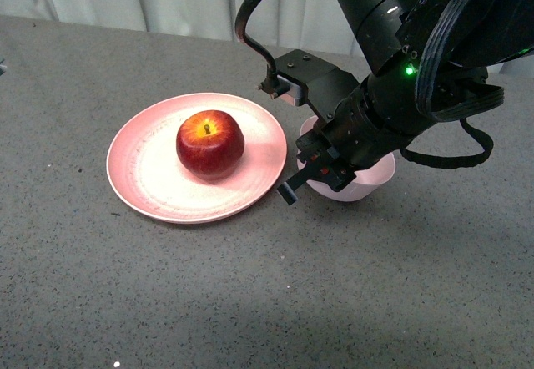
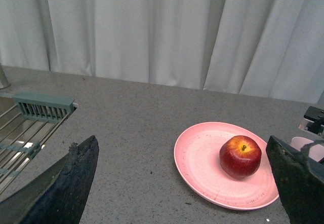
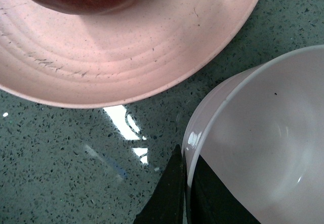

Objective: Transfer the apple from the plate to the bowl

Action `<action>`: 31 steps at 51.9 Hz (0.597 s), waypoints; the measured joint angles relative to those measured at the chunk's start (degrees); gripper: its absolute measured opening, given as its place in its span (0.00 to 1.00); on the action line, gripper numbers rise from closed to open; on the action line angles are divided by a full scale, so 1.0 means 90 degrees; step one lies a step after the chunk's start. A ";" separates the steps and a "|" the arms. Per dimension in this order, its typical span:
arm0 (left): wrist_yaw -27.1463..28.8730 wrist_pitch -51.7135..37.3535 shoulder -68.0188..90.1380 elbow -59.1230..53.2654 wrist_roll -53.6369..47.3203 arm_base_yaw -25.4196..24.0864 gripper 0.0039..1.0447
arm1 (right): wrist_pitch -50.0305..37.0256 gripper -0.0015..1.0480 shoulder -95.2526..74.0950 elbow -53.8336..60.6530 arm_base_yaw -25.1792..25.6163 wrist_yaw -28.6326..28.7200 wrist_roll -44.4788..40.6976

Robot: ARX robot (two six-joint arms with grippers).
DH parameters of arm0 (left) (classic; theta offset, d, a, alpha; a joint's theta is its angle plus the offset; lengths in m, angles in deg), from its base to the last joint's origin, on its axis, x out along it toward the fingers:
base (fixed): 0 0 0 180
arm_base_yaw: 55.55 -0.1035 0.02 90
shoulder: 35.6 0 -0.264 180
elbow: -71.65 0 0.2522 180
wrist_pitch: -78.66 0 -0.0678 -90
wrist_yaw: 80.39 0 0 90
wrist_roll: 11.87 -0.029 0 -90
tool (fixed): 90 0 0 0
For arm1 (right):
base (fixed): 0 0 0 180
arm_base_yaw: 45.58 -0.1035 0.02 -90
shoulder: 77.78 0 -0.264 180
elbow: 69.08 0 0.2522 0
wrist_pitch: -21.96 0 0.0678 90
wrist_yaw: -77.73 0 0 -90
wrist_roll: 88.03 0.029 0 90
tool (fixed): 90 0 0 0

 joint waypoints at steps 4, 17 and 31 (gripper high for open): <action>0.0000 0.0000 0.0000 0.0000 -0.0002 0.0000 0.94 | -0.0002 0.01 -0.0121 -0.0104 0.0000 -0.0049 0.0114; 0.0000 0.0000 0.0000 0.0000 -0.0002 0.0000 0.94 | -0.0369 0.21 -0.0194 -0.0107 0.0027 -0.0019 0.0311; 0.0000 0.0000 0.0000 0.0000 0.0000 0.0000 0.94 | -0.1316 0.62 0.0228 0.0515 0.0240 -0.0022 0.0899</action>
